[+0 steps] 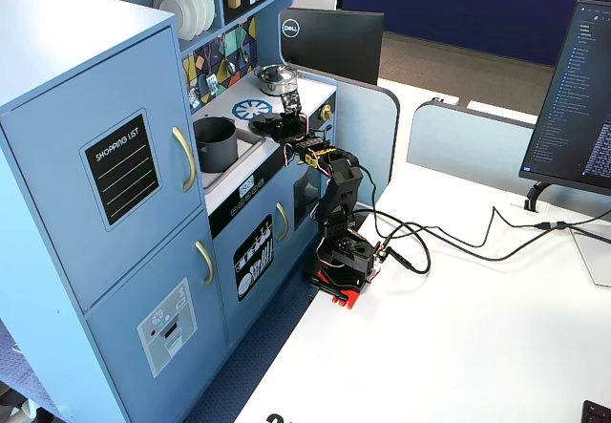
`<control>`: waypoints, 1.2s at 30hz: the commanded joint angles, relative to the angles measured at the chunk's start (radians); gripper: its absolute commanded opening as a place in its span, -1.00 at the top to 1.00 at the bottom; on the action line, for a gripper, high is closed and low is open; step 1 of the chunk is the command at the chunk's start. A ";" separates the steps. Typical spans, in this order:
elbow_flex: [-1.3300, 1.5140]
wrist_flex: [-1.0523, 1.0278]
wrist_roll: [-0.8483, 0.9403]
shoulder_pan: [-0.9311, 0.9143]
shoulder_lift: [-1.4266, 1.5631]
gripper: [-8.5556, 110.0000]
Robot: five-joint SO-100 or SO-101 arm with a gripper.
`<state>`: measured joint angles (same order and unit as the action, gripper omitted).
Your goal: Pick up the lid from the counter and put it on the gray recipient
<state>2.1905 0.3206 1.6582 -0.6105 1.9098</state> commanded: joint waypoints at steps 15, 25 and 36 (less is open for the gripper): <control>-0.100 0.095 -0.055 0.069 -0.032 0.86; -0.192 -0.074 -0.029 0.063 0.164 0.86; -0.359 -0.382 -0.034 0.244 0.342 0.86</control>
<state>1.9451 -0.0061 1.6183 -0.4188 2.1660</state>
